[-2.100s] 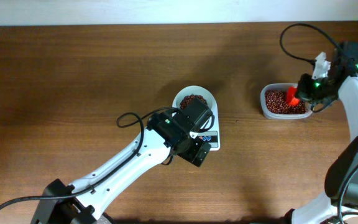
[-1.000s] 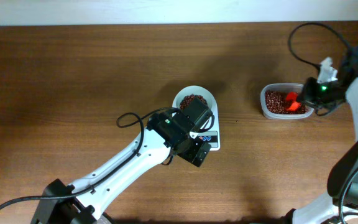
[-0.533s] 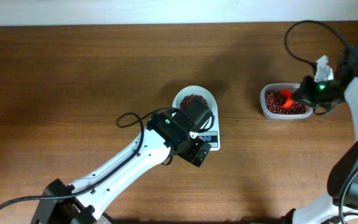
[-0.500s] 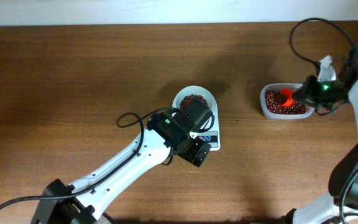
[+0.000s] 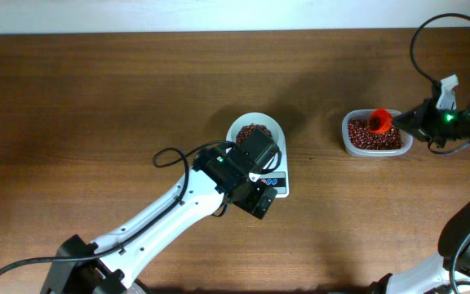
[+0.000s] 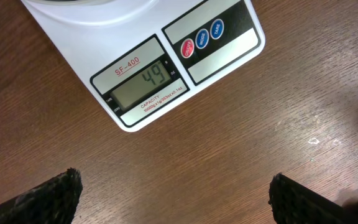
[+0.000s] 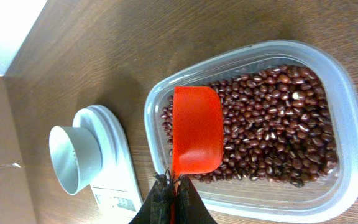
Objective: Scoop item into bowl and weigh 50g on scale
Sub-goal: 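Dip the orange scoop into the red beans with the right gripper, then lift the scoop and carry it over the white bowl on the scale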
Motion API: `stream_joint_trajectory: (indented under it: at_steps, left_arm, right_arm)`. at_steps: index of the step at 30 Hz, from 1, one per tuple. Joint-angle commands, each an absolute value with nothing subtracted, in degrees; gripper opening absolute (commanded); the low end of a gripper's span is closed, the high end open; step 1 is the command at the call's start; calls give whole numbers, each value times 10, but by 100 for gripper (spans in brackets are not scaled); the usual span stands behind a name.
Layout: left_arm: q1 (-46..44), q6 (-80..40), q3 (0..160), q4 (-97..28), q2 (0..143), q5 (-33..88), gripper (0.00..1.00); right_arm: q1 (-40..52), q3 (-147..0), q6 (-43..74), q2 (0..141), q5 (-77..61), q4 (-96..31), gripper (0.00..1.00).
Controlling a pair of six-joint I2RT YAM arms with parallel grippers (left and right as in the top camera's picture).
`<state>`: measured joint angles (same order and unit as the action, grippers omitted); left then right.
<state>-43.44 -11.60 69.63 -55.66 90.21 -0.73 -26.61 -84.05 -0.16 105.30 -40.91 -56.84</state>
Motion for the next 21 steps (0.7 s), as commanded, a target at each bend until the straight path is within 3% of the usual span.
stream_joint_trajectory:
  at_steps: [1,6,11,21]
  left_arm:
    - [-436,-110,693,-556,894,-13,99]
    - [-436,-110,693,-556,894,-13,99]
    - [-436,-110,693,-556,894,-13,99]
    - [-436,-110,693,-556,894,-13,99]
  right_arm:
    - [-269,-835,-8,1058,-396,-576,4]
    - [-266,-835,33,1058,-305,-577,4]
    - [-267,-835,35,1058,-316,-577,4]
    - [-321,-835,4,1058,-517,-573,4]
